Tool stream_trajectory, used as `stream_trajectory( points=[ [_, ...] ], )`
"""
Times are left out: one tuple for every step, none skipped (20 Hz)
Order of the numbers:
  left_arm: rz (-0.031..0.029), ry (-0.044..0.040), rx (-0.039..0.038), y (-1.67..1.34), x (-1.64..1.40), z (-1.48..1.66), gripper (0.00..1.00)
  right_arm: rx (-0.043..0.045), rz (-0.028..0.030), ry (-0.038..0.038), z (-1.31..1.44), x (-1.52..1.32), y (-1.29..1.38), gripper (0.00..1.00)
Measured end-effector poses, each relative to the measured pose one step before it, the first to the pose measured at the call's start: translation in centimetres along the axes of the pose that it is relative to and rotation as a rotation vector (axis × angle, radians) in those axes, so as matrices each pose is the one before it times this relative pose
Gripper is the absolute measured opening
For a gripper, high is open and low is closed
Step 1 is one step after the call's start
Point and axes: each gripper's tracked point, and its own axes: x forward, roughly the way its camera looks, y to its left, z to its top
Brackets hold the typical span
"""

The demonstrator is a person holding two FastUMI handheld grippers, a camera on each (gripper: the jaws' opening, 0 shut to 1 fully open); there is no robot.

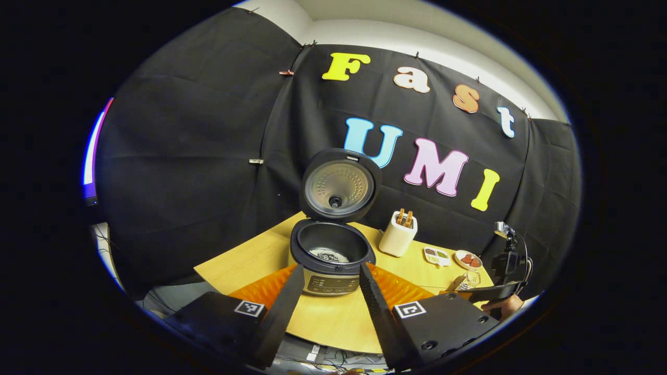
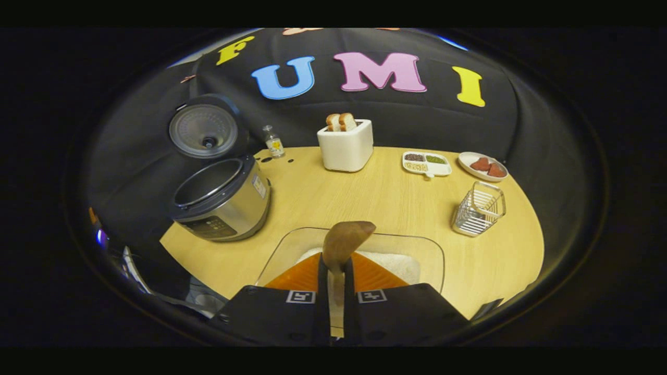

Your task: Close the left gripper, press the button to open the rice cooker; take a wooden spoon from the chopstick holder with the right hand, scoop a spoonful of rice and pour it into the rice cooker, then put the wooden spoon back into the chopstick holder.

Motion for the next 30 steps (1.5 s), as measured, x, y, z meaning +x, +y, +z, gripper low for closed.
stream_trajectory(
  points=[
    [0.00087,-0.00045,0.00367,0.048,0.001,0.07,0.76,0.03646,-0.00204,0.00192,0.14,-0.088,-0.211,0.19],
    [0.00007,-0.00031,0.00401,-0.016,0.021,0.068,0.76,0.03111,-0.00337,-0.00561,0.391,-0.164,-0.45,0.14],
    [-0.00252,-0.00034,0.00301,-0.035,0.071,0.041,0.76,0.031,0.00237,-0.01002,0.512,-0.14,-0.279,0.1],
    [-0.00247,0.00075,0.00443,-0.102,0.025,0.137,0.76,0.03203,0.00286,-0.00952,0.46,-0.216,-0.305,0.1],
    [-0.00091,0.00004,0.00437,-0.033,0.058,-0.049,0.76,0.03342,0.00298,-0.00936,0.561,-0.165,-0.304,0.1],
    [-0.00276,0.00163,0.00179,-0.084,0.038,0.054,0.76,0.02998,0.00483,-0.01081,0.555,-0.325,-0.215,0.1],
    [-0.00356,0.00122,0.00007,-0.209,0.114,0.02,0.76,0.02546,0.00275,-0.00954,0.462,-0.27,-0.209,0.14],
    [-0.00429,0.00245,0.00189,-0.216,0.078,0.061,0.76,0.02417,0.00295,-0.00798,0.363,-0.252,-0.174,0.1],
    [-0.00393,0.00129,0.00586,-0.144,0.172,0.009,0.76,0.02606,0.0055,-0.00861,0.401,-0.143,-0.227,0.19],
    [-0.00398,-0.00026,0.00647,-0.194,0.086,0.142,0.76,0.03143,0.00847,-0.0077,0.32,-0.149,-0.119,0.19],
    [-0.00437,-0.00123,0.00804,-0.23,0.119,0.145,0.76,0.03273,0.01486,-0.00563,0.272,-0.083,0.075,0.19],
    [-0.00244,-0.00095,0.00693,-0.114,0.105,0.187,0.76,0.03393,0.0232,-0.00191,0.152,-0.16,0.201,0.1],
    [-0.00352,0.0002,0.00461,-0.067,0.115,0.062,0.76,0.03556,0.02008,-0.00464,0.187,-0.243,0.131,0.19],
    [-0.00259,0.00366,0.00139,-0.13,0.121,0.002,0.76,0.03466,0.01533,-0.00418,0.163,-0.356,-0.117,0.14],
    [-0.00132,0.00488,0.00011,-0.007,0.053,-0.071,0.76,0.02827,0.0091,-0.00545,0.251,-0.234,-0.075,0.1],
    [-0.0004,0.00266,0.00113,-0.009,0.082,0.051,0.76,0.02299,0.0104,-0.00595,0.377,-0.358,0.022,0.1],
    [0.00133,0.00059,0.00389,-0.043,0.086,0.029,0.76,0.01697,0.01229,-0.00513,0.339,-0.256,0.179,0.1],
    [-0.0002,-0.00002,0.00646,-0.02,0.078,0.084,0.76,0.01294,0.01544,-0.00236,0.288,-0.267,0.387,0.14],
    [-0.00053,0.00055,0.00626,-0.022,0.007,0.096,0.76,0.01288,0.02018,0.00607,0.157,-0.12,0.476,0.1],
    [-0.00059,-0.00046,0.00461,-0.101,0.049,-0.023,0.76,0.00922,0.01765,0.00192,0.293,-0.289,0.558,0.14],
    [-0.00113,-0.00004,0.00189,-0.03,0.035,0.111,0.76,0.01079,0.0158,-0.00165,0.468,-0.205,0.611,0.14],
    [0.00052,0.0014,0.00067,-0.014,0.112,-0.06,0.76,0.01532,0.01637,-0.00705,0.511,-0.234,0.738,0.14],
    [0.00063,0.00012,-0.00031,-0.028,0.027,0.037,0.76,0.02218,0.02,-0.00529,0.426,-0.024,0.937,0.14],
    [0.00078,-0.00137,-0.00055,-0.023,-0.031,0.02,0.76,0.02292,0.02294,-0.00349,0.444,-0.071,1.151,0.14],
    [0.00151,-0.0013,0.00115,0.035,-0.054,0.065,0.76,0.01805,0.0221,-0.00323,0.48,0.125,1.195,0.14],
    [0.00167,-0.00072,0.00282,0.059,-0.017,-0.028,0.76,0.00463,0.01946,-0.00455,0.538,0.099,1.262,0.14],
    [0.00282,-0.00387,0.00345,0.126,-0.097,0.138,0.76,-0.0088,0.01754,-0.00419,0.514,0.368,1.211,0.19],
    [0.004,-0.0018,0.00365,0.221,-0.086,0.029,0.76,-0.0118,0.01734,0.0002,0.206,0.544,1.309,0.14],
    [0.00607,-0.00321,0.00214,0.309,-0.173,0.11,0.76,-0.00882,0.02124,0.00609,0.12,0.939,1.314,0.14],
    [0.007,-0.00304,0.00049,0.407,-0.228,0.067,0.76,-0.00479,0.02082,0.00706,-0.142,0.715,1.47,0.14]
  ],
)
